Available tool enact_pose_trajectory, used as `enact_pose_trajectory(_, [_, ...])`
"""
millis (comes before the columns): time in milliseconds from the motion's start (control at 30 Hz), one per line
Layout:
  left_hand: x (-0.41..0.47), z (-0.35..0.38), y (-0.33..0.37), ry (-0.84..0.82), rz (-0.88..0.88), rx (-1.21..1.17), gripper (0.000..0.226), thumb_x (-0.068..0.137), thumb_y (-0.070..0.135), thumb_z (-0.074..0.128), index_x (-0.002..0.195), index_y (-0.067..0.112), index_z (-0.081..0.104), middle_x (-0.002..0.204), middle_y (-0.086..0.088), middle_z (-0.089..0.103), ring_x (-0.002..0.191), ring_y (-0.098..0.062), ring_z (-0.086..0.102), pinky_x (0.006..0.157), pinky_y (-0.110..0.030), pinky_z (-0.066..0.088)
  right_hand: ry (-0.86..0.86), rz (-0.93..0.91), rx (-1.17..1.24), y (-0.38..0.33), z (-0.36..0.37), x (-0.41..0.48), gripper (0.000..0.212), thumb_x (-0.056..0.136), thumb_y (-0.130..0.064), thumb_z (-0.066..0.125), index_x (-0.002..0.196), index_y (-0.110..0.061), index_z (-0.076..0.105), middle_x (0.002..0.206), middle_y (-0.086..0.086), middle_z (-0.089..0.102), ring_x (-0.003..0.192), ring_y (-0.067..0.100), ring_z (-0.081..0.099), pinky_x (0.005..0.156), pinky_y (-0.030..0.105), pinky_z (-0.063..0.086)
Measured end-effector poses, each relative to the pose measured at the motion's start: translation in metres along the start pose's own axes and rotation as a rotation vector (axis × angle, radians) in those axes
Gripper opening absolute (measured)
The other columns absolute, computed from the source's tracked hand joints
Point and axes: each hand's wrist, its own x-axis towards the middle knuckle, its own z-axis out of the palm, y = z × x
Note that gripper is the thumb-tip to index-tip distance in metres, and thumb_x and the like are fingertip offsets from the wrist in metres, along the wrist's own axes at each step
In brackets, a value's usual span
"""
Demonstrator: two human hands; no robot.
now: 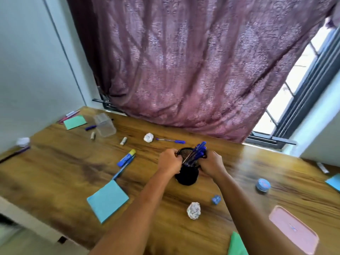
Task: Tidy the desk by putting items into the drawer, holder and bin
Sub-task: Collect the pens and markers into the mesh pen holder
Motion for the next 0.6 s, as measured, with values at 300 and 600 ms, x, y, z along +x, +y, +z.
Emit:
enact_pose_trajectory(300, [0.066,-0.068,-0.056,-0.016,0.016,-0.024,0.03,0.088,0.012,0.052,0.115,0.005,0.063,0.096,-0.022,0.07,0.087,-0.035,0.068,0.077,-0.043,0.057,-0.021,-0.04,-0.037,-0.06,0.076,0.03,0.015,0.082,-0.004,0.052,0.086,-0.011,0.063,0.074,0.003,0.06,0.056,0.008,0.054,0.038,0.01,0.033])
enact_pose_trajectory(600, [0.128,-0.138,-0.103,-0.193,-0.013,-0.16,0.02,0.098,0.011,0.039,0.1,0.015,0.058,0.058,-0.005,0.058,0.031,-0.006,0.049,0.036,-0.018,0.042,-0.095,0.142,0.437,-0.095,0.132,0.067,0.031,0.091,-0.012,0.041,0.099,-0.014,0.071,0.079,0.006,0.064,0.051,0.015,0.055,0.045,0.021,0.044])
